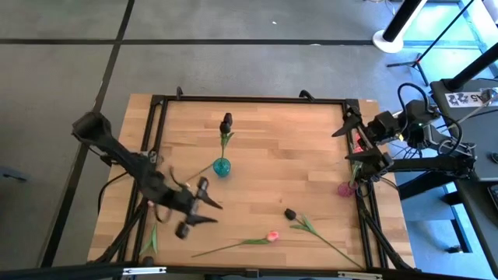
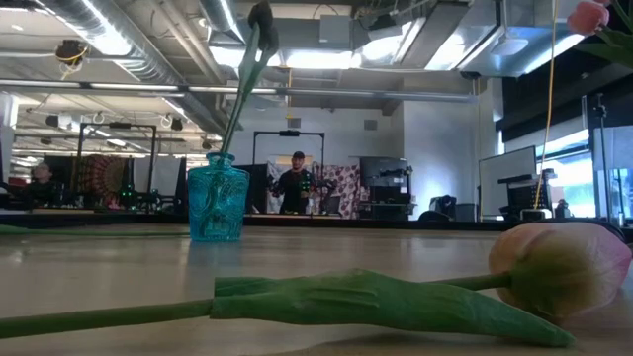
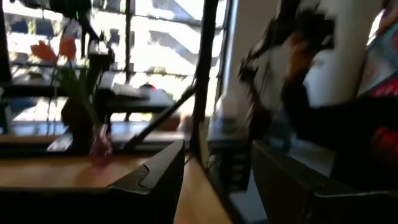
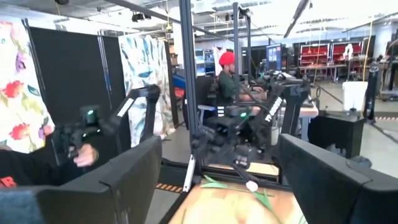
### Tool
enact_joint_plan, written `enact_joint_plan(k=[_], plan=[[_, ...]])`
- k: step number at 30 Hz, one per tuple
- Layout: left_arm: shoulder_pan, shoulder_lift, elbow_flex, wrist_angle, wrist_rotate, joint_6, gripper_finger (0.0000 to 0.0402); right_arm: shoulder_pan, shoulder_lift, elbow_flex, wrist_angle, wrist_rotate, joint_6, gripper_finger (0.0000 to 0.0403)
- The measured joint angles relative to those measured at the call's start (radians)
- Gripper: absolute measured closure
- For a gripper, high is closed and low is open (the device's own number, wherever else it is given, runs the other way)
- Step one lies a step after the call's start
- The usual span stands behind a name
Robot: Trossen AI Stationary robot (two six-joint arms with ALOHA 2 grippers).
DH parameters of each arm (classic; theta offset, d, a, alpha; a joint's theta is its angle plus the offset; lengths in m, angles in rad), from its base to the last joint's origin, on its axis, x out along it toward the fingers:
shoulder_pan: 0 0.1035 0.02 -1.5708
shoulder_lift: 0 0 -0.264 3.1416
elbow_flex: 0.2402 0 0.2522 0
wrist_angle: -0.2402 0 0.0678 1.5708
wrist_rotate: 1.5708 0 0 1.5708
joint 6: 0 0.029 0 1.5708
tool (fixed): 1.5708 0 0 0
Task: Sort flowers into vase by color
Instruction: Put the pink tulip into the purple vase
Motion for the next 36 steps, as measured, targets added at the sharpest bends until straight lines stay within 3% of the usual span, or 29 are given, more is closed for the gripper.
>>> enact_joint_plan(k=[4, 10, 17, 24, 28, 36], plan=[[-0.004, 0.159, 0.178, -0.241, -0.087, -0.080, 0.0221, 0.000, -0.005, 0.000, -0.001, 0.000, 0.025, 0.0084], [0.048, 0.344, 0.388, -0.569, -0.079, -0.319, 0.0221, 0.000, -0.007, 0.000, -0.011, 0.000, 0.048, 0.0084], [0.090, 0.561, 0.528, -0.593, 0.048, -0.383, 0.0221, 0.000, -0.006, 0.000, -0.016, 0.000, 0.048, 0.0084], [0.064, 0.723, 0.719, -0.787, 0.079, -0.456, 0.0221, 0.000, -0.006, 0.000, -0.010, 0.020, 0.048, 0.0084], [0.064, 0.790, 0.768, -0.844, 0.157, -0.564, 0.0222, 0.000, -0.007, 0.000, -0.021, 0.019, 0.040, 0.0084], [0.066, 0.872, 0.802, -0.866, 0.118, -0.634, 0.0248, 0.001, 0.002, 0.001, -0.051, 0.019, -0.042, 0.0084]])
